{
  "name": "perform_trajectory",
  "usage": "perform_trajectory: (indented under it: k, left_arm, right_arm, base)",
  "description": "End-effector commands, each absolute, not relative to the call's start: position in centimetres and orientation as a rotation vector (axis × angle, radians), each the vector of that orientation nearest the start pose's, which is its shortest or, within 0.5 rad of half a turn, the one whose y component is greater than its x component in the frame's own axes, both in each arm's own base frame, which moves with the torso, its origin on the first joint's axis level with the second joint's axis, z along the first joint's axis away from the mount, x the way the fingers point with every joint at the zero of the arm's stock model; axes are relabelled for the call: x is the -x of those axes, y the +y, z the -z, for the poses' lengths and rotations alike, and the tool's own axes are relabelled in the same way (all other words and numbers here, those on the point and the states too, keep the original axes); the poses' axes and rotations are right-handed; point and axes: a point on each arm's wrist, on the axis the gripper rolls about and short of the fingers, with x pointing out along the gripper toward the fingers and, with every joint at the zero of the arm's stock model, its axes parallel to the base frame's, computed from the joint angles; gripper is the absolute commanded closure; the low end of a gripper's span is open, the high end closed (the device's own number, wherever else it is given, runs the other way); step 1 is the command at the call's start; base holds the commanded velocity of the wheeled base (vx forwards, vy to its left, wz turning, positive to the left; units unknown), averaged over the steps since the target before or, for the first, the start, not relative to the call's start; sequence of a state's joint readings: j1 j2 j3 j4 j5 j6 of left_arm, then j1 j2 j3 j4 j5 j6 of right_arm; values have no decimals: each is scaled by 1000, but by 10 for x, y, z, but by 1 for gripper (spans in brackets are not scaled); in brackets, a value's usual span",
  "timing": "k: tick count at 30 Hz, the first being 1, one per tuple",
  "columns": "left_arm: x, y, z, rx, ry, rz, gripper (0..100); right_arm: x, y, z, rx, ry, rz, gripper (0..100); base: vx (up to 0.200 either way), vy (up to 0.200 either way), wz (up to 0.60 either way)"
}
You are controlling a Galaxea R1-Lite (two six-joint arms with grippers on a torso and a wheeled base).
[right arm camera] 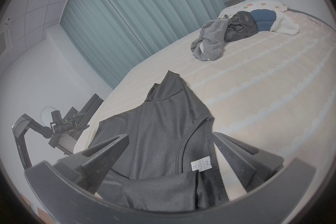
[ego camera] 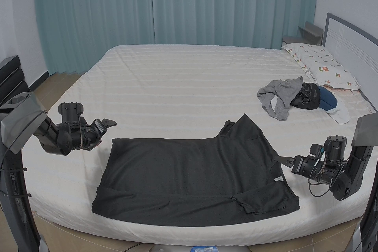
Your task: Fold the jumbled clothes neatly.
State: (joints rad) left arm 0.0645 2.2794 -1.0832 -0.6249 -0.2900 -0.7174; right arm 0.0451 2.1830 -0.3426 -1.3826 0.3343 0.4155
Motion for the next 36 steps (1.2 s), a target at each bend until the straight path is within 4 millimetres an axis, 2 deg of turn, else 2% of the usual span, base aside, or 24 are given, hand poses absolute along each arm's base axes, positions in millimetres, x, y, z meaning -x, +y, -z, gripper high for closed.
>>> perform_trajectory:
  k: [1,3,7,9,23,28,29,30,35,36]
  left_arm:
    - [-452,3,-1,780,674,36,0]
    - [-468,2,4,776,659,40,0]
    - [-475,6,19,775,659,25,0]
    - [-478,8,18,775,648,26,0]
    - [-478,11,22,751,643,7,0]
    - [-478,10,24,739,646,11,0]
    - [-478,10,25,734,648,12,0]
    - [-478,10,25,730,650,14,100]
    - [-478,8,23,726,646,12,100]
    - [-478,8,23,726,646,12,100]
  right_arm:
    - [-287,24,-13,-462,525,-266,0]
    - [-286,26,-18,-459,519,-276,0]
    - [-285,33,-19,-453,517,-295,0]
    - [-285,34,-19,-450,516,-291,0]
    - [-293,35,-21,-459,493,-288,0]
    - [-304,36,-24,-457,473,-294,0]
    - [-312,37,-28,-457,470,-295,0]
    - [-317,37,-30,-459,474,-293,0]
    - [-348,39,-32,-461,492,-284,0]
    - [-348,39,-32,-461,492,-284,0]
  base:
    - [0,0,0]
    - [0,0,0]
    - [0,0,0]
    - [0,0,0]
    - [0,0,0]
    - [0,0,0]
    - [0,0,0]
    - [0,0,0]
    - [0,0,0]
    - [0,0,0]
